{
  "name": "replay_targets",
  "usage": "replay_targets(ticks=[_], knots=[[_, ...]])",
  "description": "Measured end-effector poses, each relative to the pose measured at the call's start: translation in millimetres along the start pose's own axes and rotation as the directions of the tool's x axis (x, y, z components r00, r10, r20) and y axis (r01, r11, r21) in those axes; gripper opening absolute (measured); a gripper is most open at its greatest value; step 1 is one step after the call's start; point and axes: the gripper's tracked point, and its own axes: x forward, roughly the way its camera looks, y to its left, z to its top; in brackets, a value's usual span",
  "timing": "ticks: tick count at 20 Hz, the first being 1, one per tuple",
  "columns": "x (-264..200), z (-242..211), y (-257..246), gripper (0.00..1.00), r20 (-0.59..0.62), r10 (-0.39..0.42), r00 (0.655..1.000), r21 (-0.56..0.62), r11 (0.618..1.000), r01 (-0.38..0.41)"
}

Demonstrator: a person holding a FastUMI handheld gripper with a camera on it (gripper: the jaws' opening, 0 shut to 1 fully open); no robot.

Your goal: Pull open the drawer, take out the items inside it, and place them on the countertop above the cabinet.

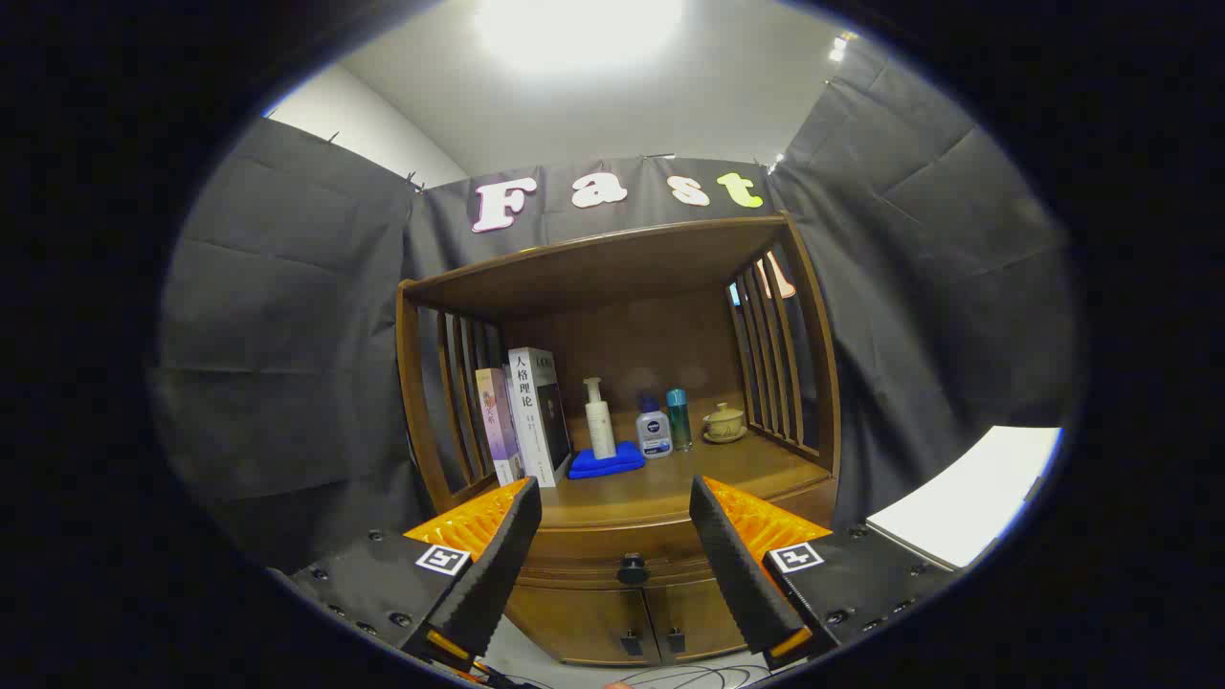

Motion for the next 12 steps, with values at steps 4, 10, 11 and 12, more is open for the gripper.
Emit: replay_targets(ticks=[4,10,11,12], knots=[[0.1,-4.4,-0.4,0.98,-0.005,0.006,1.000,-0.014,1.000,-0.006],[1.0,-7.0,3.4,0.98,-0.006,0.013,1.000,-0.017,1.000,-0.013],[1.5,-7.5,3.4,0.98,-0.007,0.013,1.000,-0.019,1.000,-0.013],[2.0,-9.5,4.3,0.98,-0.009,0.013,1.000,-0.020,1.000,-0.014]])
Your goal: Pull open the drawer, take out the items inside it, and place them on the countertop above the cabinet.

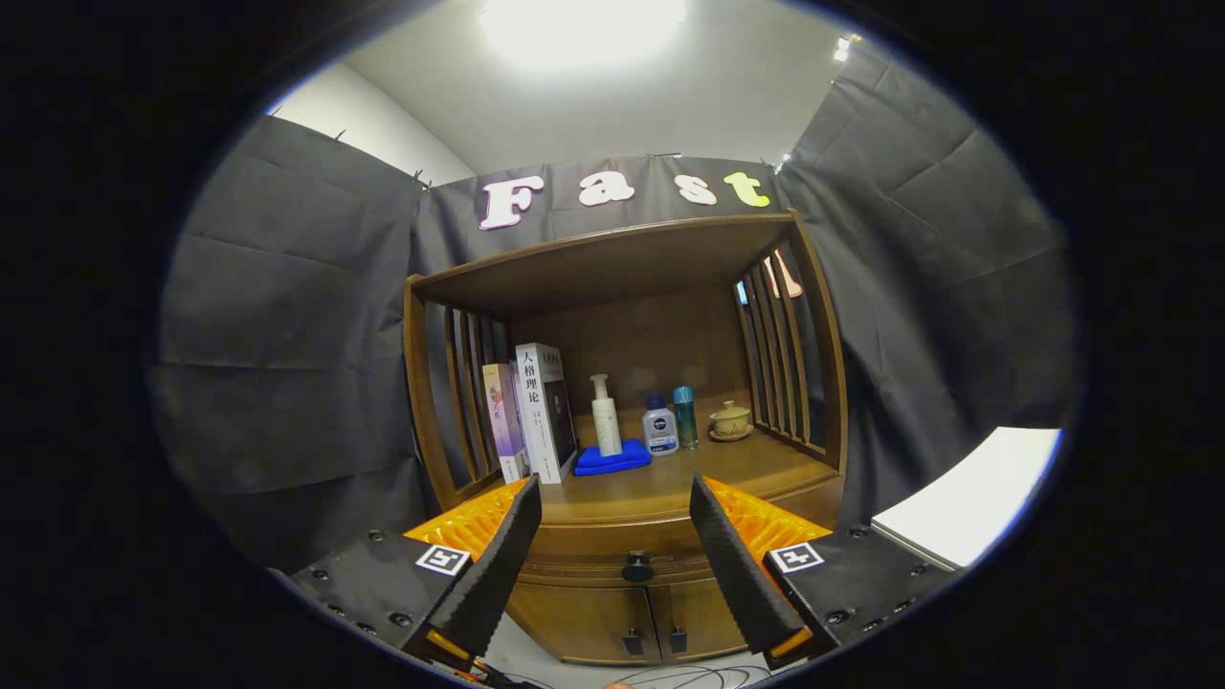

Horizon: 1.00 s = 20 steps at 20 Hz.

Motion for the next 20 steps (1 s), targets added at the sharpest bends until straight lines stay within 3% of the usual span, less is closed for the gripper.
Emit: replay_targets(ticks=[8,13,20], knots=[[14.9,-12.9,-5.2,0.98,-0.016,-0.012,1.000,-0.012,1.000,0.012],[46.5,-40.7,-16.2,0.98,-0.081,-0.043,0.996,0.005,0.999,0.043],[83.4,-85.6,-6.1,0.98,-0.173,-0.010,0.985,0.040,0.999,0.018]])
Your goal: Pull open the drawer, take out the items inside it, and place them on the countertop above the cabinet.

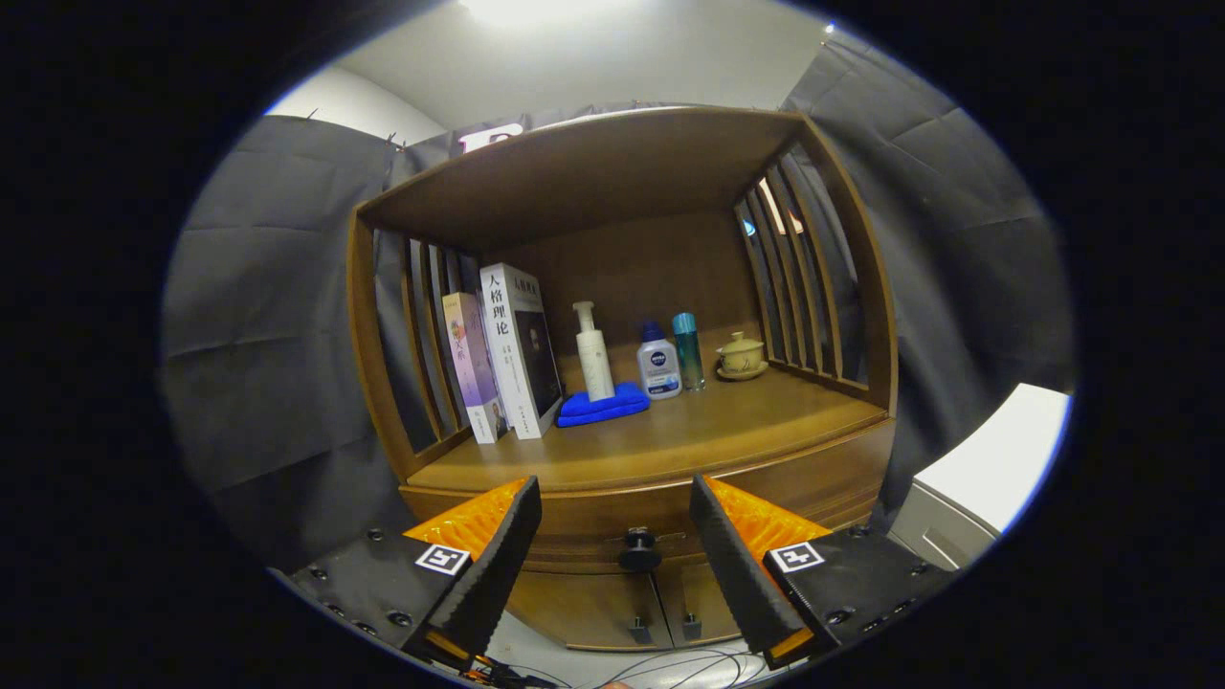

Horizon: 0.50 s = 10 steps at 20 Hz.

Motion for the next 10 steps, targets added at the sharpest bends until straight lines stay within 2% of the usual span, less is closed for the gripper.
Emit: replay_targets(ticks=[10], knots=[[54.6,-71.1,-12.8,0.98,-0.139,-0.034,0.990,-0.025,0.999,0.031]])
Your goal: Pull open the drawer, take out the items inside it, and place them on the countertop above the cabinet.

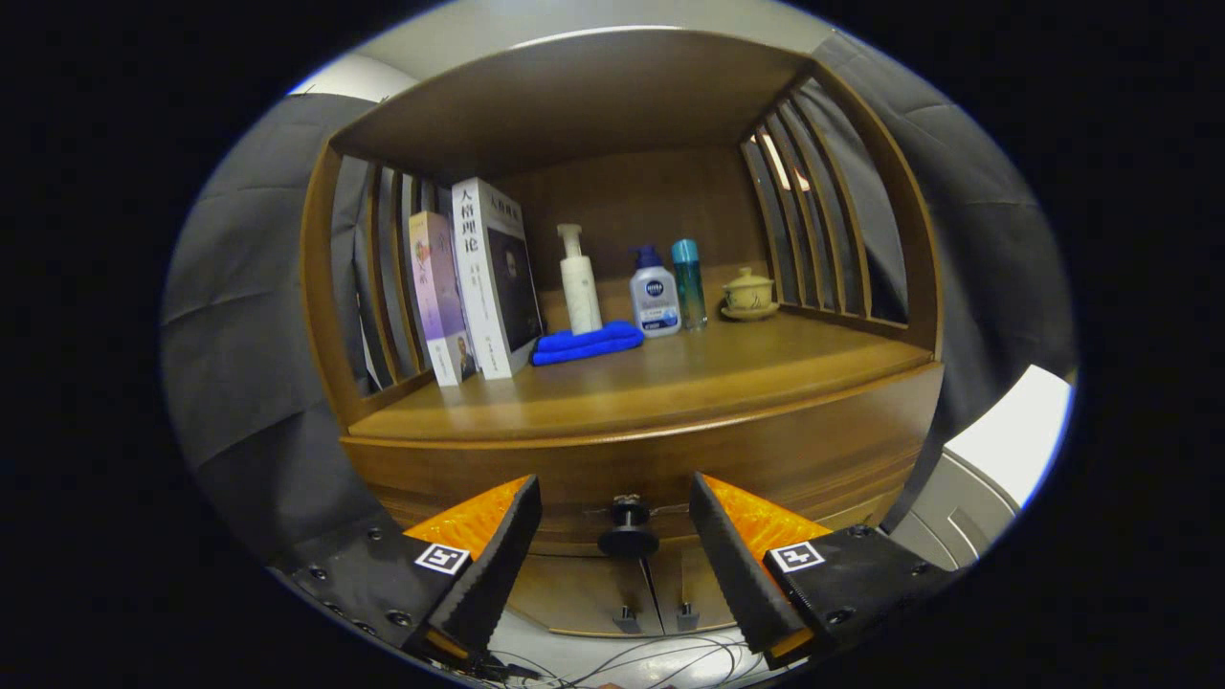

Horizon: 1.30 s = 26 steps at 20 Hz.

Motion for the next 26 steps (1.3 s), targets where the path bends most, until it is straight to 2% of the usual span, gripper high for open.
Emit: replay_targets(ticks=[9,17,22,26], knots=[[31.7,-36.1,-12.0,0.98,-0.056,-0.031,0.998,-0.015,0.999,0.031],[41.3,-48.8,-11.7,0.51,-0.067,-0.039,0.997,-0.055,0.998,0.035],[42.0,-50.1,-10.6,0.34,-0.083,-0.016,0.996,-0.030,0.999,0.014],[40.4,-50.9,-10.4,0.34,-0.082,-0.013,0.997,-0.041,0.999,0.010]])
